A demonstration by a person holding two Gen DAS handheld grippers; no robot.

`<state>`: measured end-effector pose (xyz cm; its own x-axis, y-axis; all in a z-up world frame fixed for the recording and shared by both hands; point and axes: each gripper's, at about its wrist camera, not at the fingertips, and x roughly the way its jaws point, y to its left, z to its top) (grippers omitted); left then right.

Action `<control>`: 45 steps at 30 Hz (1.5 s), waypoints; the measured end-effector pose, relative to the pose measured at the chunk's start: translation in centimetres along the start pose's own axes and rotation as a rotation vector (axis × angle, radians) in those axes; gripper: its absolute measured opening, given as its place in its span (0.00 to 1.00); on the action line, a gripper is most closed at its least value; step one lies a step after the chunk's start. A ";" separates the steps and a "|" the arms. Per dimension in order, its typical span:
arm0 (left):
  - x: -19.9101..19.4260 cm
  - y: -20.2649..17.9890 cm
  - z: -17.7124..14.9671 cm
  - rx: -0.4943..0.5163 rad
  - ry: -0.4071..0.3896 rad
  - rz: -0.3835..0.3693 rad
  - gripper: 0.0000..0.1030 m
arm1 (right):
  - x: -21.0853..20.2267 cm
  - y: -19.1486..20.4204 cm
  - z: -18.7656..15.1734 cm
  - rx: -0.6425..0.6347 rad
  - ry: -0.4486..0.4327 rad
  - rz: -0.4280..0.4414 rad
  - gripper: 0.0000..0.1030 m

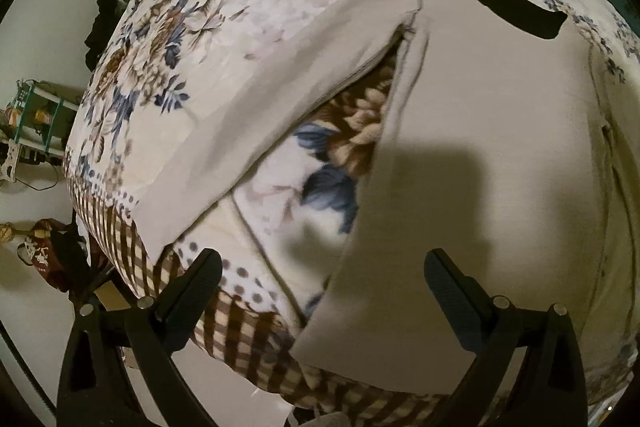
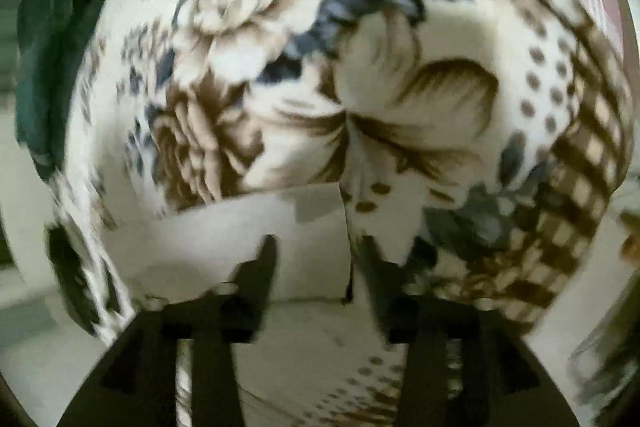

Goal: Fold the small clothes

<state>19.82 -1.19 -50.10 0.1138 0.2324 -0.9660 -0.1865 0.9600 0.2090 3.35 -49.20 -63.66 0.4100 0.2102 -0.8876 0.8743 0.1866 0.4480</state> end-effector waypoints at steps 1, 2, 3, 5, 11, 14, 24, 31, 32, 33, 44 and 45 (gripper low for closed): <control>0.2 0.2 0.0 0.000 0.001 0.002 1.00 | 0.5 -0.2 0.1 0.013 0.002 0.018 0.60; 0.4 0.4 -0.1 -0.001 0.003 0.003 1.00 | 1.3 -0.4 0.2 0.025 0.012 0.031 0.60; 0.6 0.6 -0.1 -0.002 0.004 0.004 1.00 | 2.3 -0.6 0.3 0.032 0.026 0.031 0.60; 1.0 0.9 -0.2 -0.004 0.009 0.008 1.00 | 3.8 -0.5 0.4 0.040 0.020 0.026 0.62; 1.7 1.8 -0.7 -0.027 0.026 0.014 1.00 | 3.9 3.7 -1.9 -0.055 -0.036 0.057 0.08; 1.7 2.3 -0.8 -0.036 0.027 0.015 1.00 | 2.7 7.8 -4.5 -0.193 -0.042 0.037 0.08; 0.9 7.2 -1.7 -0.110 -0.021 0.079 1.00 | 5.5 26.8 -34.1 -1.239 0.183 -0.145 0.08; 1.7 11.1 -2.7 -0.173 -0.017 0.127 1.00 | 11.7 24.0 -53.4 -1.688 0.309 -0.307 0.07; 1.9 11.6 -2.8 -0.181 -0.017 0.132 1.00 | 12.4 23.2 -54.8 -1.702 0.321 -0.326 0.07; 2.1 11.9 -3.0 -0.186 -0.015 0.134 1.00 | 12.8 22.5 -55.2 -1.711 0.328 -0.338 0.07; 4.0 14.9 -4.7 -0.235 0.021 0.135 1.00 | 17.6 18.7 -60.0 -1.639 0.657 -0.330 0.21; 4.0 15.4 -4.7 -0.241 0.021 0.129 1.00 | 17.4 17.8 -60.0 -1.572 0.770 -0.271 0.25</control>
<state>12.83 13.78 -51.50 0.0544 0.3450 -0.9370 -0.4252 0.8571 0.2909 10.44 15.32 -64.67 -0.2980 0.2949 -0.9079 -0.3511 0.8506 0.3915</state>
